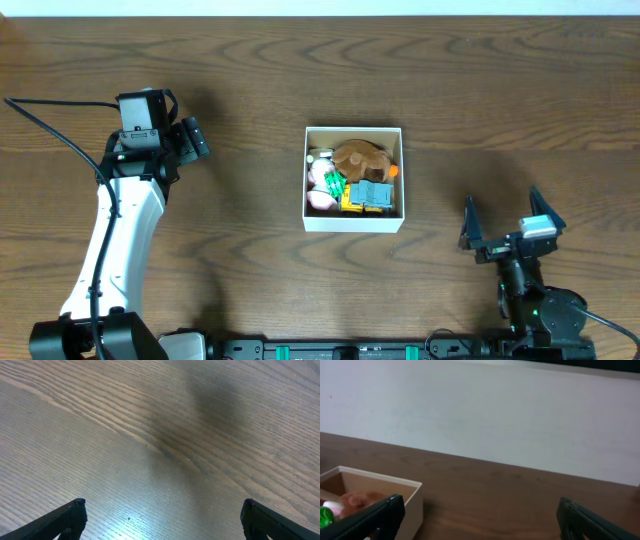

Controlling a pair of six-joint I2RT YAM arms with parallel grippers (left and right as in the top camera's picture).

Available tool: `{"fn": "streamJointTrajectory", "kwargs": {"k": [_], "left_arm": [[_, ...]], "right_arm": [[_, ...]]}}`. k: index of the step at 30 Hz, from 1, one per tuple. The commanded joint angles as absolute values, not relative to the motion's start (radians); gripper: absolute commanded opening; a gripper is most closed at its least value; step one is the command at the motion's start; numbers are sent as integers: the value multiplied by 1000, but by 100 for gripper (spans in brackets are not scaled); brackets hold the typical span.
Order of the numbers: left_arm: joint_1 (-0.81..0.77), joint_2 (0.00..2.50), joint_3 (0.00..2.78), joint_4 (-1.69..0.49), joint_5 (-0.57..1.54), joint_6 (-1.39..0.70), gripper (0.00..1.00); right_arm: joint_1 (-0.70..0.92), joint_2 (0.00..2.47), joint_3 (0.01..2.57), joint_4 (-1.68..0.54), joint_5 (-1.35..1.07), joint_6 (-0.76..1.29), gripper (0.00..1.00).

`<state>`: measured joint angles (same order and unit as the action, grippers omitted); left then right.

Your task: Pack container

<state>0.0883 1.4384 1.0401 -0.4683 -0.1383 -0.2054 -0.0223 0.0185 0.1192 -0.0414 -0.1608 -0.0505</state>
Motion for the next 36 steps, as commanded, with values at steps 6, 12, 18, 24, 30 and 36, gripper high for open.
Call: {"fn": "streamJointTrajectory", "kwargs": {"k": [6,12,18,24,30,36], "left_arm": [[91,1443,1050,-471,-150,-196,98],[91,1443,1050,-471,-150,-197,98],[91,1443,1050,-471,-150,-196,98],[91,1443,1050,-471,-150,-196,98],[91,1443,1050,-471,-150,-196,98],[91,1443,1050,-471,-150,-196,98]], "right_arm": [[-32,6,101,-109,-154,1,99],[-33,6,101,-207,-142,6,99],[-33,6,101,-314,-138,6,99],[-33,6,101,-332,-120,-2,99],[-33,6,101,-331,-120,-1,99],[-33,6,101,-331,-120,-1,99]]}}
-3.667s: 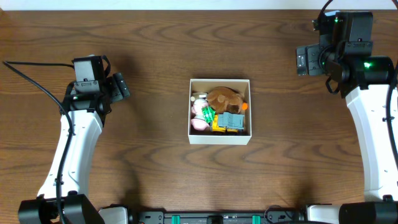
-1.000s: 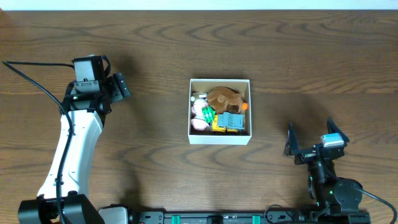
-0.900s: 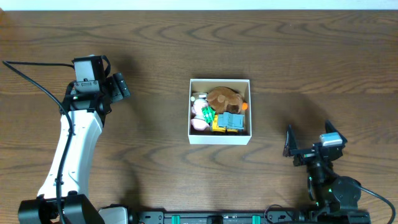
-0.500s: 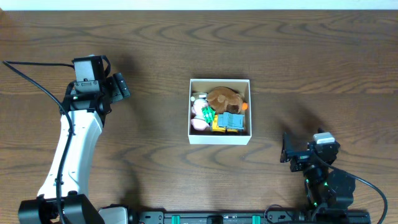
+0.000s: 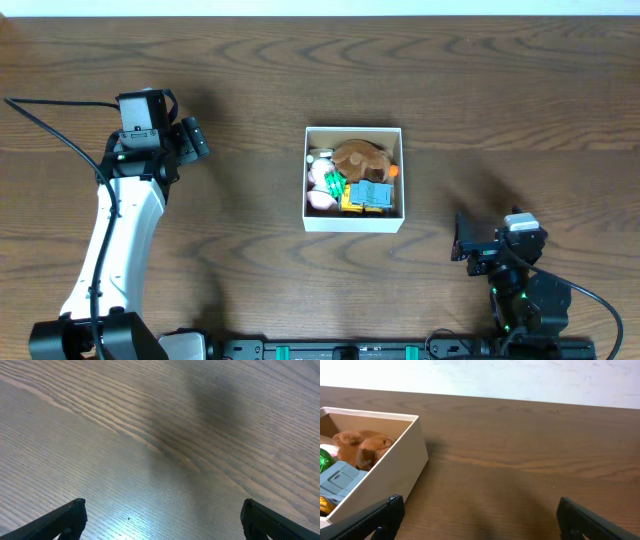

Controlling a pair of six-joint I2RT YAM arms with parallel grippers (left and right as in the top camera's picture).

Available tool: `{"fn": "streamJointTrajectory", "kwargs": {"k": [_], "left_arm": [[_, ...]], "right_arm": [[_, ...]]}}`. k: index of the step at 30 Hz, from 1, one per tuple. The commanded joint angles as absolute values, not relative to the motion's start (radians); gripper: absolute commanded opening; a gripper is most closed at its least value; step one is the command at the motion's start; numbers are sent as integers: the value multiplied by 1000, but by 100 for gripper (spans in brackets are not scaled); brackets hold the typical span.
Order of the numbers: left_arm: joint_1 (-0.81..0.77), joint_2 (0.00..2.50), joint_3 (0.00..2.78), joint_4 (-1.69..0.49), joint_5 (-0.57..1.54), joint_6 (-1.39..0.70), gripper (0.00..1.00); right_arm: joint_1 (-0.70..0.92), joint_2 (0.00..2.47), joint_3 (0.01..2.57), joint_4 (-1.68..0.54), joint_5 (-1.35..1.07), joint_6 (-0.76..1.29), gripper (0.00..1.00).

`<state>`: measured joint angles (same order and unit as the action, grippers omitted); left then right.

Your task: Pack container

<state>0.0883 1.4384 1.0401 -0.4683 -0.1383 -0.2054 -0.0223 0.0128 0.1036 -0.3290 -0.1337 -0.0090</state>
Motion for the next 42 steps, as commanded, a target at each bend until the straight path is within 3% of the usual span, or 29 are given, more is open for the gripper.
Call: {"fn": "streamJointTrajectory", "kwargs": {"k": [1,42], "left_arm": [[91,1443,1050,-471,-150,-196,98],[80,1371,1050,-435,-139,-196,98]], "right_arm": [[-33,6,101,-331,-120,-1,99],[-33,6,101,-331,-120,-1,99]]}}
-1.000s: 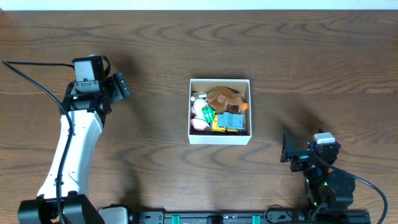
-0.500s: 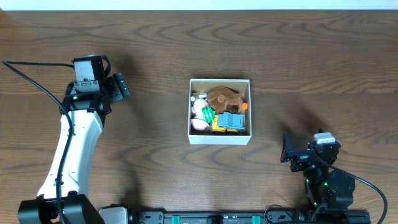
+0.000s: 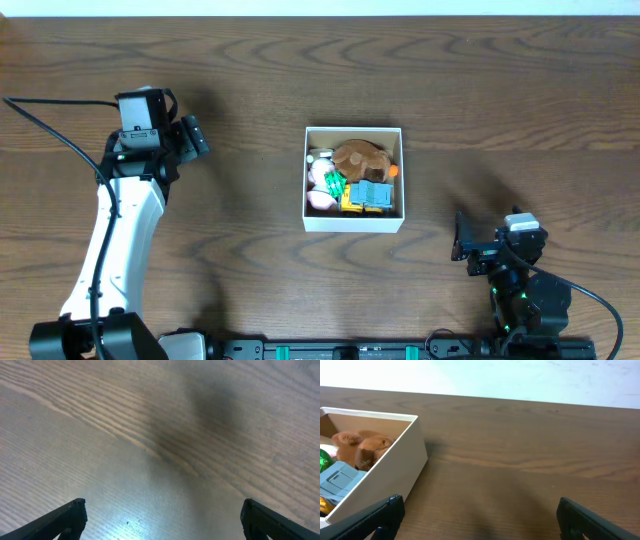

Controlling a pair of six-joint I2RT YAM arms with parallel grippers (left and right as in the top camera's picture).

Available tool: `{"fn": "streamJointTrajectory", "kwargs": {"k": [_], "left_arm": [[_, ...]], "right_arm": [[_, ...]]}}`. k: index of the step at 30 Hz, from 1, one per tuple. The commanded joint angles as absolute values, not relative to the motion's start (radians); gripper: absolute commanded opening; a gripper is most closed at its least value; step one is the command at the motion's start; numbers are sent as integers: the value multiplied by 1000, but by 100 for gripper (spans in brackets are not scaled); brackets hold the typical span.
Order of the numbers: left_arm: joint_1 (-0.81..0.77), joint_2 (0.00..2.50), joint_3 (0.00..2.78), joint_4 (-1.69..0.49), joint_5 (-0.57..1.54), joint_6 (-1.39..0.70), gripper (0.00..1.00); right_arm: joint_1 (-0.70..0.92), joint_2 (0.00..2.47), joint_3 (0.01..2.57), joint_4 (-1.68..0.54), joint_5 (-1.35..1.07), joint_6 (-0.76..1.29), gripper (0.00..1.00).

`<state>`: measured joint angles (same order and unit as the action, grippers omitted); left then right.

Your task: Pack container

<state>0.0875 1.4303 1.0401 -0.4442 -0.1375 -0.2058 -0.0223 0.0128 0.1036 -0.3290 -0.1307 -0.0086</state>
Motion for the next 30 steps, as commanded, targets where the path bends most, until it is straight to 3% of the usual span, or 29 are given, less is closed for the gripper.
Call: {"fn": "streamJointTrajectory", "kwargs": {"k": [1,20,30], "left_arm": [[77,1334,1050,-433,-139,-196,98],[75,551,1008,-680,-143,-196,98],[75,272,712,-512,-143,-196,98]], "right_arm": [[-33,6,101,-331,-120,-1,99],[-33,6,101,-331,-120,-1,99],[-33,6,101,-331,-120,-1,99]]}}
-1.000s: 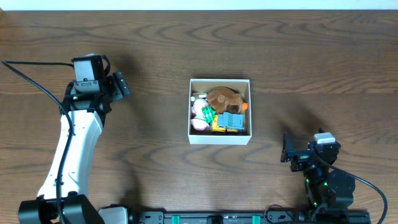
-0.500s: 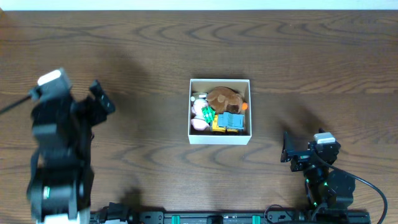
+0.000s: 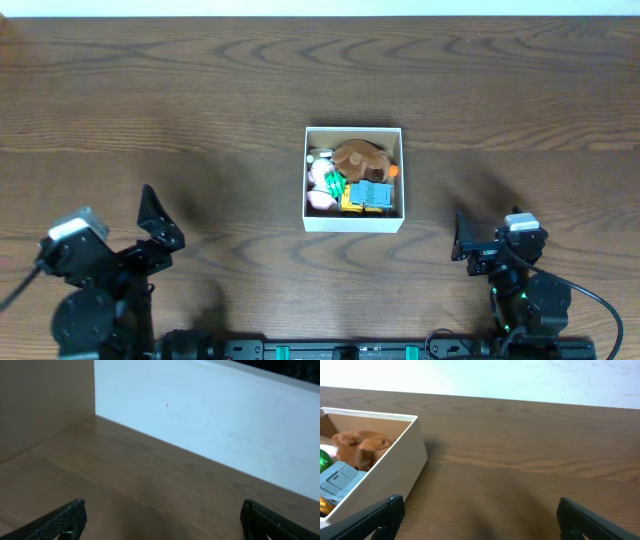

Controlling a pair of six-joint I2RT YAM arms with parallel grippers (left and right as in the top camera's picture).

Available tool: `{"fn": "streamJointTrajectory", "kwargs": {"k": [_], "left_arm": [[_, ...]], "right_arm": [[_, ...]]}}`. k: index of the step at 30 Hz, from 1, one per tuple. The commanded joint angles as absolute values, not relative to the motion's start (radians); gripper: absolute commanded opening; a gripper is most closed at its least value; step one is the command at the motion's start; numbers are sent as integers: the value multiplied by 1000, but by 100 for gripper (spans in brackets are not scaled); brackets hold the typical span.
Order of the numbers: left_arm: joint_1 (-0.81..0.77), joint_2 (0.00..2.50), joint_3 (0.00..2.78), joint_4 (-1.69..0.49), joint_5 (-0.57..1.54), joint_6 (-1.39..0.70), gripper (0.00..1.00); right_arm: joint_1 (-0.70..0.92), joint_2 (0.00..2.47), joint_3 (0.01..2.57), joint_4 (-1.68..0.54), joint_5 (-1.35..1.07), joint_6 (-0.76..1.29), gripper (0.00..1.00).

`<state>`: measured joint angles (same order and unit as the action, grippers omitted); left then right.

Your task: Pack container

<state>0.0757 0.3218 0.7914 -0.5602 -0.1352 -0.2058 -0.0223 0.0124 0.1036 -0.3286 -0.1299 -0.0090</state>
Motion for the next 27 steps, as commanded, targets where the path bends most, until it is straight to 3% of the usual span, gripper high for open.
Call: {"fn": "streamJointTrajectory", "kwargs": {"k": [1,14,20,27], "left_arm": [[75,252,675,-474,-143,-196,98],[72,69,175,131,-116,-197,98],[70,31,60,253,-85,-197,98],[70,3,15,252,-66,-197,98]], "right_arm": [[-33,6,101,-331,-120,-1,99],[-33,6,101,-331,-120,-1,99],[-33,6,101,-331,-120,-1,99],[-33,6,101,-331,-120,-1,99]]}}
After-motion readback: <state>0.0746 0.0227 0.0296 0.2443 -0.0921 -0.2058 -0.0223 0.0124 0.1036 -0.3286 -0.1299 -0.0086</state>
